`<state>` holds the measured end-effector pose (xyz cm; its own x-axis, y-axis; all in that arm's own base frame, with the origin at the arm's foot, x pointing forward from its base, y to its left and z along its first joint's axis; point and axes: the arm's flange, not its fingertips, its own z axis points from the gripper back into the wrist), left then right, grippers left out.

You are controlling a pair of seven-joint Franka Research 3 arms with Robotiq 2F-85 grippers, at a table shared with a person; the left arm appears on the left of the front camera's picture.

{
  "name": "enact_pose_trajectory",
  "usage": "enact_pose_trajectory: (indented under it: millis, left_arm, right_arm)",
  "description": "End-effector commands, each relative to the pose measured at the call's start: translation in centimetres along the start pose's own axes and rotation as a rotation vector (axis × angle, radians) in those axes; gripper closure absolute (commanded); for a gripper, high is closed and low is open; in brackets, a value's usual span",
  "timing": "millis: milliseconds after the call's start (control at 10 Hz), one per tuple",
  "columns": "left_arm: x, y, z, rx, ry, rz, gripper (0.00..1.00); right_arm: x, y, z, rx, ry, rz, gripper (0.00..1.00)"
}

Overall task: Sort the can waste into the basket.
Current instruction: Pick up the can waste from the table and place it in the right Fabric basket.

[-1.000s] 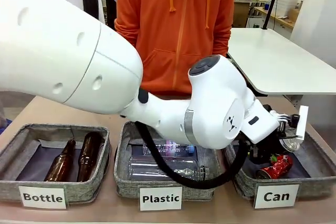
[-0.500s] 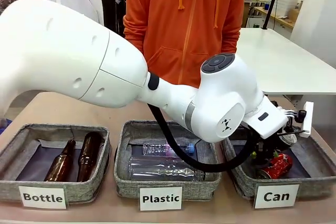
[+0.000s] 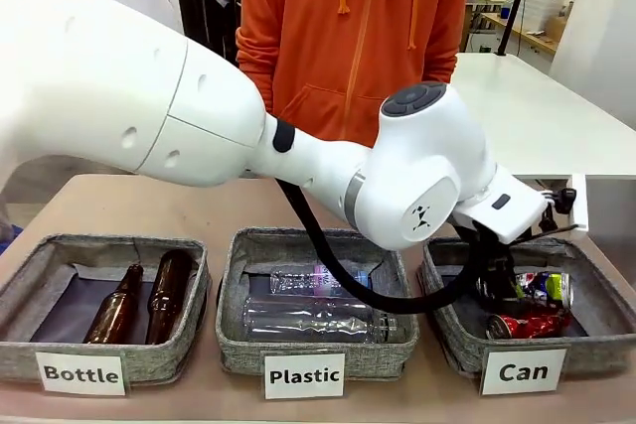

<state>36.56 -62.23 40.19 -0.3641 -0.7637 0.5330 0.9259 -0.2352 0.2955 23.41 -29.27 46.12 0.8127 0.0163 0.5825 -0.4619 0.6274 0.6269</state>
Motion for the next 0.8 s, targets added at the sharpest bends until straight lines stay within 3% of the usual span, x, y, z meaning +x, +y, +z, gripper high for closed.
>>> enact_pose_trajectory:
  millis: [0, 300, 500, 700]
  left_arm:
    - [1.0, -0.2, 3.8, -0.053, 0.048, 0.195, 0.0]
    - [-1.1, 0.5, 16.7, -0.238, 0.055, 0.466, 0.0]
    - [-6.2, 1.7, 25.9, -0.216, -0.021, 0.616, 0.0]
    - [-13.8, 2.7, 35.1, -0.186, -0.115, 0.76, 0.0]
  right_arm:
    - [0.3, 0.2, 0.0, 0.014, -0.022, -0.006, 0.0]
    - [0.3, 0.2, 0.0, 0.014, -0.022, -0.006, 0.0]
    - [0.3, 0.2, 0.0, 0.014, -0.022, -0.006, 0.0]
    - [0.3, 0.2, 0.0, 0.014, -0.022, -0.006, 0.0]
